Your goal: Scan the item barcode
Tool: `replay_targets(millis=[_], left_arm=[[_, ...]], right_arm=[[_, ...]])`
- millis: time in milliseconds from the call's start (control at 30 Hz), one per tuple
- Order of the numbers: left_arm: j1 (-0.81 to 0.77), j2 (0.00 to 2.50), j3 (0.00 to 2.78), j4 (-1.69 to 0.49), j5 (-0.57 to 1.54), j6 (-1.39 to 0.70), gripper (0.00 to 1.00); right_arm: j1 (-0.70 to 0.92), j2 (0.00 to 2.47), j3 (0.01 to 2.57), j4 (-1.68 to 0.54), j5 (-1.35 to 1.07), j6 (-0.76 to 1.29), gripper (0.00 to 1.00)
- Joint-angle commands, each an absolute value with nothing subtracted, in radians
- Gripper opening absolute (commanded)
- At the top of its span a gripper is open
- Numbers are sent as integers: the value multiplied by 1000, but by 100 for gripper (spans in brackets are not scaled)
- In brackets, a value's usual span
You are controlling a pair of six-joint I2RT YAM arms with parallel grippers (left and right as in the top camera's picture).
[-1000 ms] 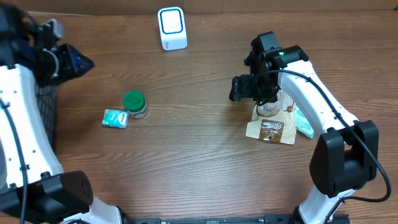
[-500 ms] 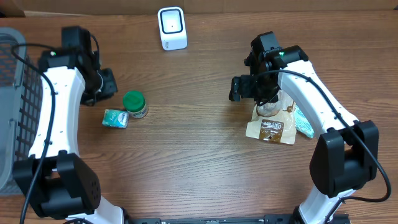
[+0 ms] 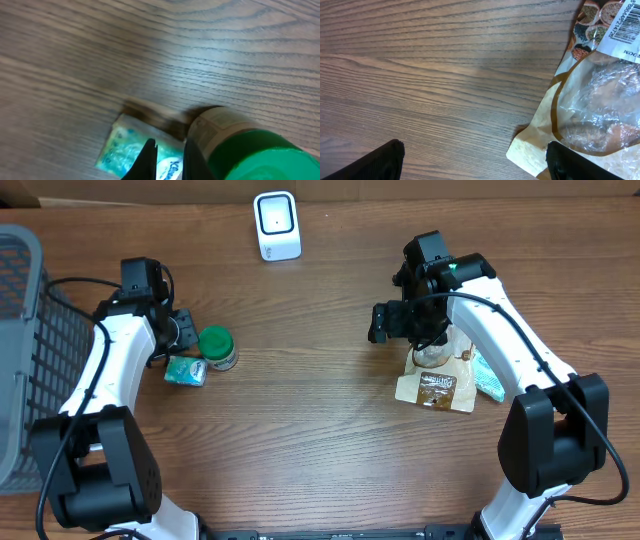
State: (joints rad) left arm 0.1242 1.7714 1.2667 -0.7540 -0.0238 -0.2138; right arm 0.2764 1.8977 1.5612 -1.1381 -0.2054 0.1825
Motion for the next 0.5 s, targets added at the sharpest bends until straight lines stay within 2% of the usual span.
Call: replay_targets(millis=[0, 467], left_arm=[[120, 1826, 1259, -730, 75, -127, 4], [26, 1896, 1259, -637, 216, 25, 4]], right_arm=[[274, 1897, 1565, -1135, -202, 173, 89], [274, 1897, 1565, -1139, -203, 174, 89]])
